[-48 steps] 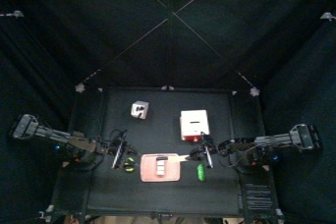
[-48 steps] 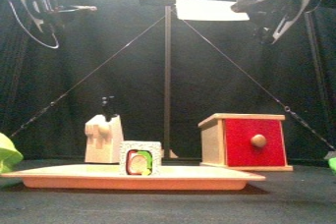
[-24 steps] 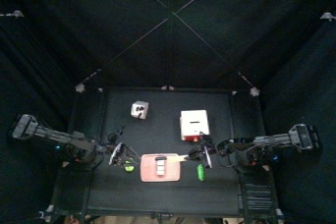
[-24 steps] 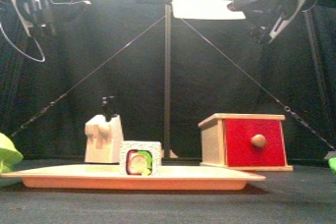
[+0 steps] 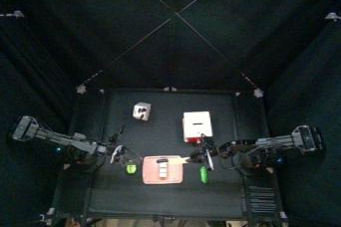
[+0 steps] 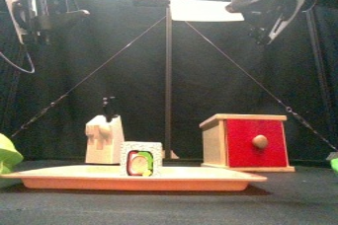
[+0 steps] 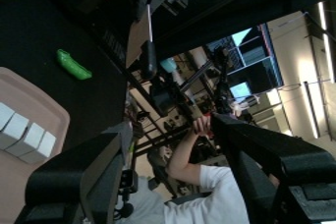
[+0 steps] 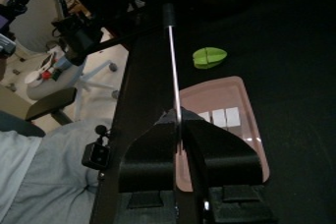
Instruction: Regrasp cleaver
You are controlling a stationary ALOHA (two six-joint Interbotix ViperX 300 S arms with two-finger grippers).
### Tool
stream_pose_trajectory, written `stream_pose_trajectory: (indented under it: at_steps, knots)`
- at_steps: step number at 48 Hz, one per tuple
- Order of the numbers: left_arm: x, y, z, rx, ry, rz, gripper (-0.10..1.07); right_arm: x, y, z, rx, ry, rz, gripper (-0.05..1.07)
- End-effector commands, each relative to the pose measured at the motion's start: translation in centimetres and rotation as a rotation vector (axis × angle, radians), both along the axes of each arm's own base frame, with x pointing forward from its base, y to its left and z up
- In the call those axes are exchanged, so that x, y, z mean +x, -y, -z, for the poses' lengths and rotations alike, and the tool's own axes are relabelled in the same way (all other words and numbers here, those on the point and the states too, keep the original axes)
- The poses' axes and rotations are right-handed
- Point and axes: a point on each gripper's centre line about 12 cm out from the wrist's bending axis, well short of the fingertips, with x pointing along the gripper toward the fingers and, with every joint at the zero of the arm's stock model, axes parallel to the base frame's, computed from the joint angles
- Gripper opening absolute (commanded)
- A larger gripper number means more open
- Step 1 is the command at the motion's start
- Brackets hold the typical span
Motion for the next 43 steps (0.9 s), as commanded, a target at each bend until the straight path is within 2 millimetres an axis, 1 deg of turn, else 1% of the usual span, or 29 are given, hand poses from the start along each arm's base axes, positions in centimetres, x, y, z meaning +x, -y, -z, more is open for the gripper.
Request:
stream_pose_trajectory:
  at_steps: [1, 6, 12, 15, 20, 25, 35, 43]
  knots:
    - [0.2, 0.0, -0.4, -0.004, 0.004, -0.003, 0.97, 0.2, 0.0, -1.3, 0.002, 0.039, -0.003, 0.19]
    - [0.5, 0.2, -0.3, 0.053, -0.007, 0.007, 0.97, 0.3, 0.0, -1.4, 0.000, 0.040, -0.003, 0.19]
    - [1.5, 0.3, -0.8, 0.221, -0.012, 0.031, 0.96, 0.5, 0.0, -1.3, -0.005, 0.036, -0.006, 0.19]
    - [2.2, 0.3, -0.9, 0.329, -0.049, 0.043, 0.96, 0.6, 0.0, -1.1, -0.005, 0.032, -0.007, 0.19]
    - [3.4, 0.1, -1.1, 0.418, -0.130, 0.046, 0.96, 0.6, 0.0, -1.2, -0.005, 0.034, -0.005, 0.19]
    - [4.2, 0.1, -1.7, 0.477, -0.147, 0.053, 0.96, 0.6, 0.0, -1.0, -0.005, 0.029, -0.005, 0.19]
    - [5.5, 0.5, -2.8, 0.589, -0.098, 0.073, 0.96, 0.7, 0.1, -0.9, -0.004, 0.024, -0.002, 0.19]
    - [7.2, 1.0, -2.9, 0.664, -0.090, 0.096, 0.96, 0.8, 0.1, -0.8, -0.001, 0.021, -0.001, 0.19]
